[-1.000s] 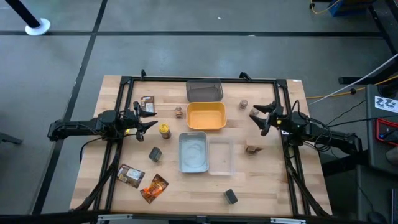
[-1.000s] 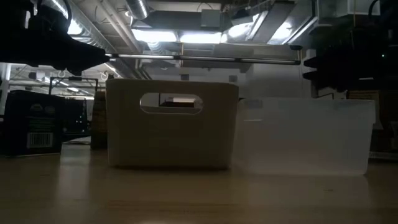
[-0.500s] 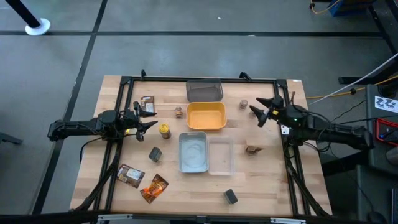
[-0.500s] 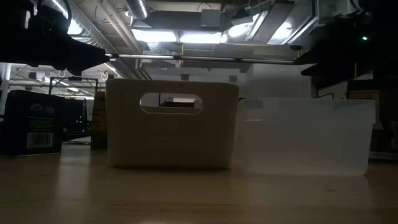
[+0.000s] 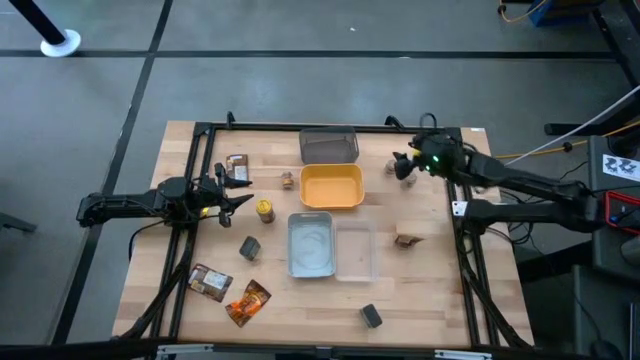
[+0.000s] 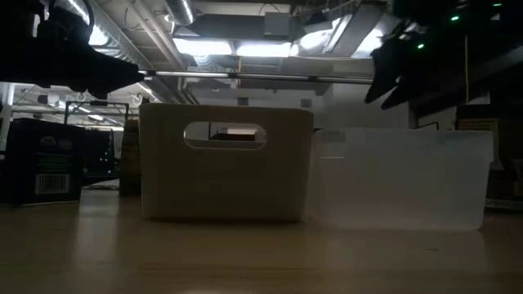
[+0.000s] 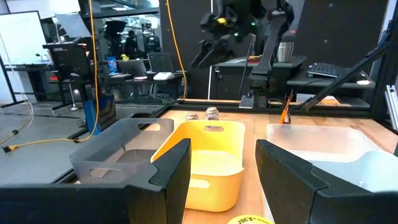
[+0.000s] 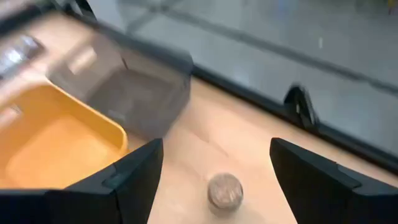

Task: Sort spices by type
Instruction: Put the top right brown seasoning bottle into the black bin

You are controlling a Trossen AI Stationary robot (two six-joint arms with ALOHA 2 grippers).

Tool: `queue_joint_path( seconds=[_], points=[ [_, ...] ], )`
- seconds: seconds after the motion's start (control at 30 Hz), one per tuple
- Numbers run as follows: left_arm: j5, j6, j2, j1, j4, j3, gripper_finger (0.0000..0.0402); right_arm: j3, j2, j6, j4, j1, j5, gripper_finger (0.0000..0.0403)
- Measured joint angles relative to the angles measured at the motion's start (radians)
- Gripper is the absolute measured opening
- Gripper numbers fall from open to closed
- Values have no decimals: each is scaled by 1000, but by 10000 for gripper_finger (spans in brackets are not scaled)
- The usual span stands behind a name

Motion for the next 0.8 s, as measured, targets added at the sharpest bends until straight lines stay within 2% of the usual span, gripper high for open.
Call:
queue_joint_path(
  seconds=[0.17, 0.4, 0.8],
  points=[
    [0, 0, 0, 0, 0, 0, 166, 94, 156, -1, -76, -131, -162, 294],
    [0, 0, 0, 0, 0, 0, 166, 133, 314, -11, -91, -233, -265, 294],
    [0, 0, 0, 0, 0, 0, 166, 133, 484, -13, -101, -252, -291, 294]
  ],
)
